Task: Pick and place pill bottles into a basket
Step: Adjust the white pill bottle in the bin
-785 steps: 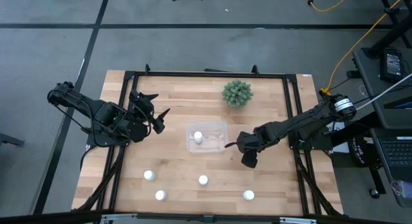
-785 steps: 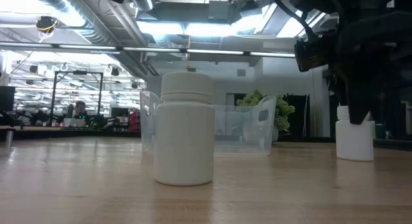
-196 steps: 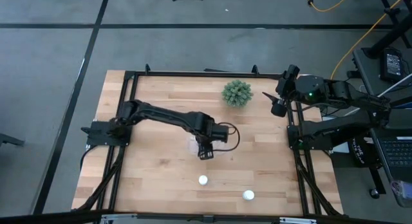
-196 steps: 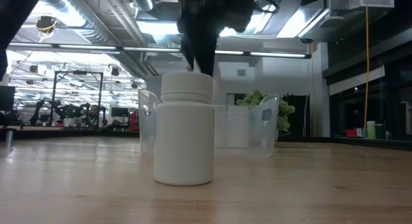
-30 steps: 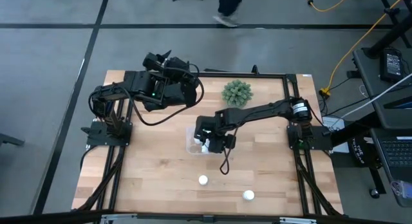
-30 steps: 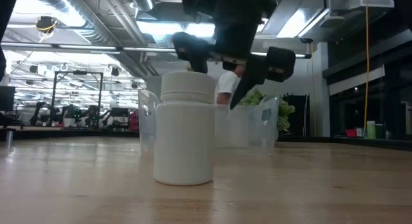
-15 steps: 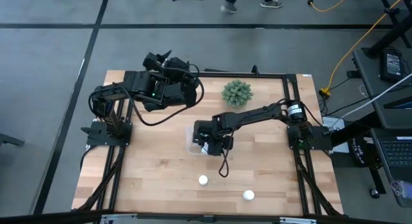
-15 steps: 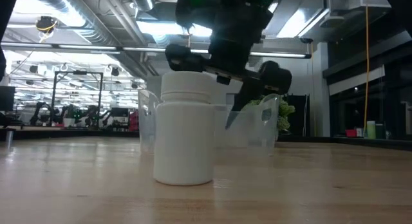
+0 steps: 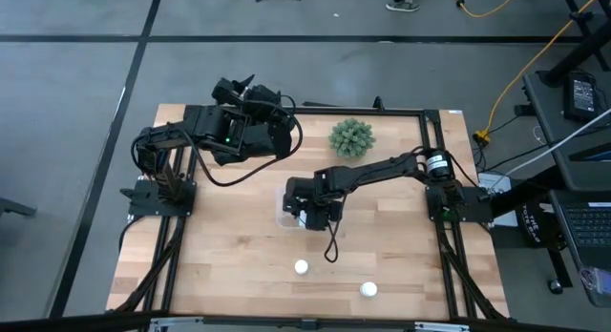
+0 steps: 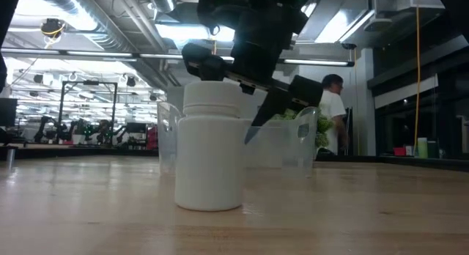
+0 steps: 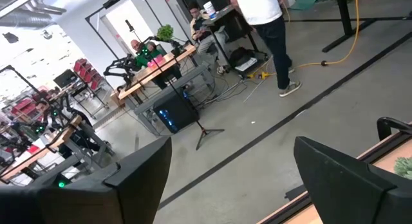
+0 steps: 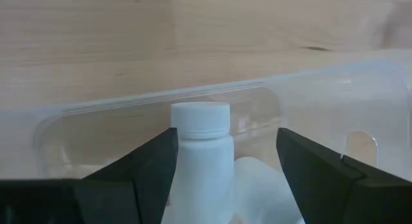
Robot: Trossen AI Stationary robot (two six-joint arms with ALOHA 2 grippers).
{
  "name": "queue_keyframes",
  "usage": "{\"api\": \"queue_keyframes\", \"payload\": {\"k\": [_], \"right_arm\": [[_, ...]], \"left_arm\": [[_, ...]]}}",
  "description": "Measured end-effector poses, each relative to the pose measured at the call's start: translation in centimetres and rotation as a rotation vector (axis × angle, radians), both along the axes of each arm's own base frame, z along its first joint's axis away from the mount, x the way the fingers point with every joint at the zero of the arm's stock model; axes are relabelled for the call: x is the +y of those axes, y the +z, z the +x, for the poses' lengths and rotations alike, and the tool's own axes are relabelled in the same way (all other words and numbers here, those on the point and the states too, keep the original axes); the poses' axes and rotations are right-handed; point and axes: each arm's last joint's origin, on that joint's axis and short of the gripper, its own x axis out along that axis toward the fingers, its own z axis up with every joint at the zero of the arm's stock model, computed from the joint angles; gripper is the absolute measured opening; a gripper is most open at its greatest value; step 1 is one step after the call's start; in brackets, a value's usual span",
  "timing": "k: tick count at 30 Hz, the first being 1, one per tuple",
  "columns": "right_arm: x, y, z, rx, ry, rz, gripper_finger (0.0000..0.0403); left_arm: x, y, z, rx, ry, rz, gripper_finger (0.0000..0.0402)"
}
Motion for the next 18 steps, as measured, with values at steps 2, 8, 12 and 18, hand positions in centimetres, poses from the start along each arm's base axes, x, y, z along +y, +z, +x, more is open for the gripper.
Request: {"api": "queue_keyframes", "payload": {"k": [2,8,12,18], "right_arm": [[0.0,0.0,0.0,0.0,0.0,-0.001,0.0265],[0.0,0.0,0.0,0.001,0.001,0.005,0.0265],[0.0,-0.7,0.0,0.03,-0.004,0.008,0.0265],[0.0,-2.2,0.1,0.087,-0.005,0.016,0.0265]], "left_arm": [[0.0,0.0,0.0,-0.001,0.0,0.0,0.032],[0.0,0.0,0.0,-0.005,0.0,0.0,0.032],[0.0,0.0,0.0,-0.004,0.0,0.0,0.032],[0.0,0.0,0.0,-0.004,0.0,0.0,0.032]]}}
